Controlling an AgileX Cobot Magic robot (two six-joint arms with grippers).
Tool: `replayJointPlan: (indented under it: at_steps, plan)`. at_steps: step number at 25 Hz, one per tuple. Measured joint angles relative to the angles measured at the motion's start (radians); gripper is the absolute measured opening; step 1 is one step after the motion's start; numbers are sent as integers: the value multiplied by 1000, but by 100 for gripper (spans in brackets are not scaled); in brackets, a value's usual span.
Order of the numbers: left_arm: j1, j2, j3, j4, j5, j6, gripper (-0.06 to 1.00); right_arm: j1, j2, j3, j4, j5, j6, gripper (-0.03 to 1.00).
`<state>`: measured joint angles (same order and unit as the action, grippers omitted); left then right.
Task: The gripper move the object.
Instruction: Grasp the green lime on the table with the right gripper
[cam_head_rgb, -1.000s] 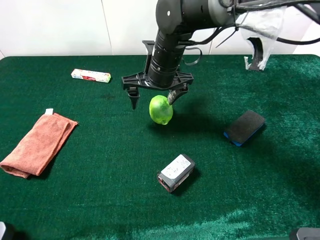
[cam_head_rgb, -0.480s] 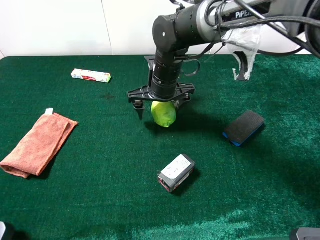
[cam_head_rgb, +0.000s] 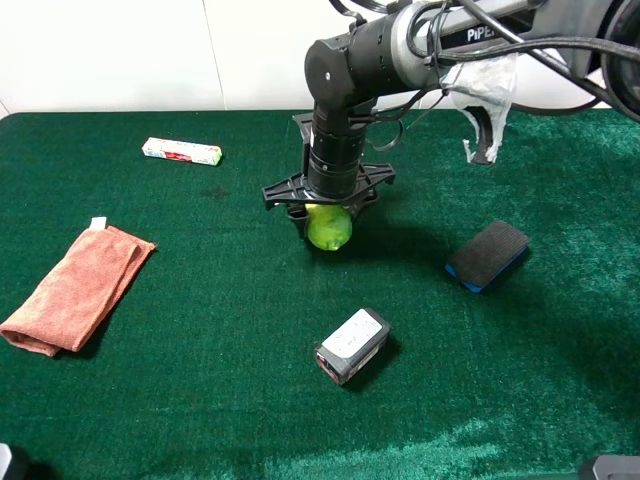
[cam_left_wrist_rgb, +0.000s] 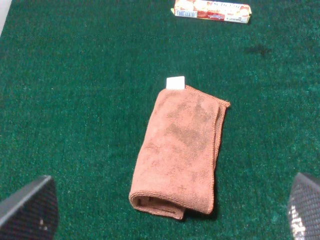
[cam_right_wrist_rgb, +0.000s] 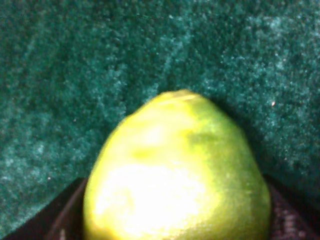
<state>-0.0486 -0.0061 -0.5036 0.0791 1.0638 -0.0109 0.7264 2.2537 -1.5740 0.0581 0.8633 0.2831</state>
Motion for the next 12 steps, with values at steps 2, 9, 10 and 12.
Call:
replayJointPlan:
  at_steps: [2, 9, 10, 12]
  plan:
    - [0, 0, 0, 0, 0, 0, 92, 0, 0, 0, -10, 0, 0, 47]
    - [0, 0, 0, 0, 0, 0, 92, 0, 0, 0, -39, 0, 0, 47]
    - [0, 0, 0, 0, 0, 0, 92, 0, 0, 0, -41, 0, 0, 47]
    - [0, 0, 0, 0, 0, 0, 92, 0, 0, 0, -45, 0, 0, 47]
